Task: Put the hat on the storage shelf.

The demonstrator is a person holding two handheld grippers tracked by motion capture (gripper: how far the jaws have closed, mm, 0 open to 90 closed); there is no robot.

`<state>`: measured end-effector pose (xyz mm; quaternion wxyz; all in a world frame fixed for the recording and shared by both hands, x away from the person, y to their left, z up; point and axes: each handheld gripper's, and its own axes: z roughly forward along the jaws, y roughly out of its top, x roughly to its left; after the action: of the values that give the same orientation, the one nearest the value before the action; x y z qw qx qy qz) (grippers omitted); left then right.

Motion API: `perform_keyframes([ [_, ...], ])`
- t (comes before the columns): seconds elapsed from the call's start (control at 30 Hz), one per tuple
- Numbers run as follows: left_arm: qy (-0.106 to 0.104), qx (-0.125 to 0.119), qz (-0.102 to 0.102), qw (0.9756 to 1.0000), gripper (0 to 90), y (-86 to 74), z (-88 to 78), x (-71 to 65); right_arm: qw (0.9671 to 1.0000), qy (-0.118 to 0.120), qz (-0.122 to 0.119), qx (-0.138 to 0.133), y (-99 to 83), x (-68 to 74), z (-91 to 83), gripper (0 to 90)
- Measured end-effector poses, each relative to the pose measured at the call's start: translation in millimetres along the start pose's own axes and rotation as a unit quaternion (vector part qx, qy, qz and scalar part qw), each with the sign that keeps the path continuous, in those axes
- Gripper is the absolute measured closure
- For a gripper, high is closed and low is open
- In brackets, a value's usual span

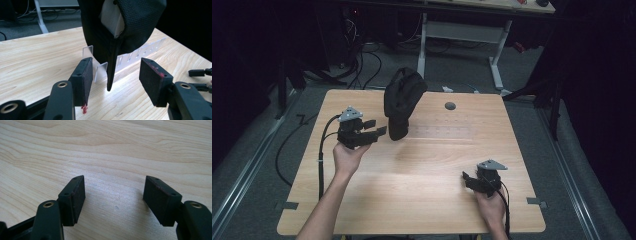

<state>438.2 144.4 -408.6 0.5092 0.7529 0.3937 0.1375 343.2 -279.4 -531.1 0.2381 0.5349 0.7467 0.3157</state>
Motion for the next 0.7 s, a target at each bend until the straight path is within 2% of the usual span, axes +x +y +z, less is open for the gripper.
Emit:
perform_keyframes([
  [0.43,-0.006,-0.005,-0.006,1.0000,43.8,-9.5,-23.7,-1.6,1.0000,0.000,0.000,0.000,0.0,0.0,0.0,34.2],
  [0.7,-0.010,-0.006,-0.008,0.9999,43.5,-17.6,-32.4,-3.2,1.0000,0.000,0.000,0.000,0.0,-0.1,0.0,34.2],
])
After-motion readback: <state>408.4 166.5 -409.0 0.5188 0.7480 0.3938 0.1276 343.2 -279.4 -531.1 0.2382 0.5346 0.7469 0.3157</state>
